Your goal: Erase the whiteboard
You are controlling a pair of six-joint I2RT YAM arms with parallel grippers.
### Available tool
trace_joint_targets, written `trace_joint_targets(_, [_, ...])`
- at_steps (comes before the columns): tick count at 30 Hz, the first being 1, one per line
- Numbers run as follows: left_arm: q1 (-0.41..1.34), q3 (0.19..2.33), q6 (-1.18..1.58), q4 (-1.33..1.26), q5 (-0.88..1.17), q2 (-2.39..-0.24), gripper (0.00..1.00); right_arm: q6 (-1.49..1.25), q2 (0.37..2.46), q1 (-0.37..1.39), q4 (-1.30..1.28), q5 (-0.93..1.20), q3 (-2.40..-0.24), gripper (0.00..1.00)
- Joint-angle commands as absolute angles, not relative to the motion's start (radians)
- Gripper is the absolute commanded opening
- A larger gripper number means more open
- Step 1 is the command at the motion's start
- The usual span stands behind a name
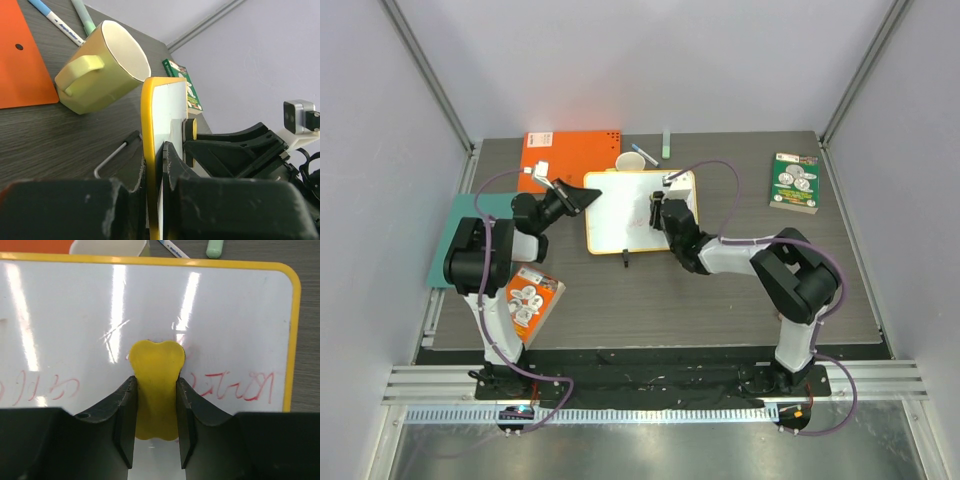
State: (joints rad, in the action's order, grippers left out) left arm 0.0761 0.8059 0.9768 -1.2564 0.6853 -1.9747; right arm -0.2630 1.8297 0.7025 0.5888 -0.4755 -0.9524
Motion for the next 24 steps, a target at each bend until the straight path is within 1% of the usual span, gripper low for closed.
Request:
trace_joint_targets(1, [0.071,0.818,0.758,-1.210,0.650,-1.997,0.00,-0.279,1.945,0.804,0.618,-0.390,-1.018,0.01])
trace_joint_targets(5, [0.074,0.816,0.758,-1.210,0.653,-1.994,0.00,-0.282,2.031,0.885,0.598,-0.391,-1.086,0.01])
trace_joint_targets(9, [0.074,0.816,0.758,-1.210,0.652,-1.994,0.00,-0.302,2.098,0.910,0.542,-0.445,-1.178,0.01])
trace_joint_targets(12, [0.074,0.813,0.761,-1.216,0.647,-1.993,0.00,-0.307,2.114,0.890,0.471,-0.498,-1.216,0.01])
trace_joint_targets(16, [0.074,0.813,0.781,-1.247,0.650,-2.002,0.00,-0.275,2.085,0.842,0.348,-0.515,-1.265,0.01])
trace_joint_targets(20, [0.074,0.801,0.749,-1.209,0.640,-1.977,0.00,-0.215,2.057,0.812,0.261,-0.523,-1.295,0.01])
trace_joint_targets(23, [0.074,0.792,0.735,-1.197,0.630,-1.965,0.00,-0.239,2.046,0.782,0.271,-0.538,-1.253,0.01])
trace_joint_targets(24, [0.072,0.795,0.736,-1.197,0.632,-1.967,0.00,-0.282,2.046,0.746,0.279,-0.535,-1.211,0.01])
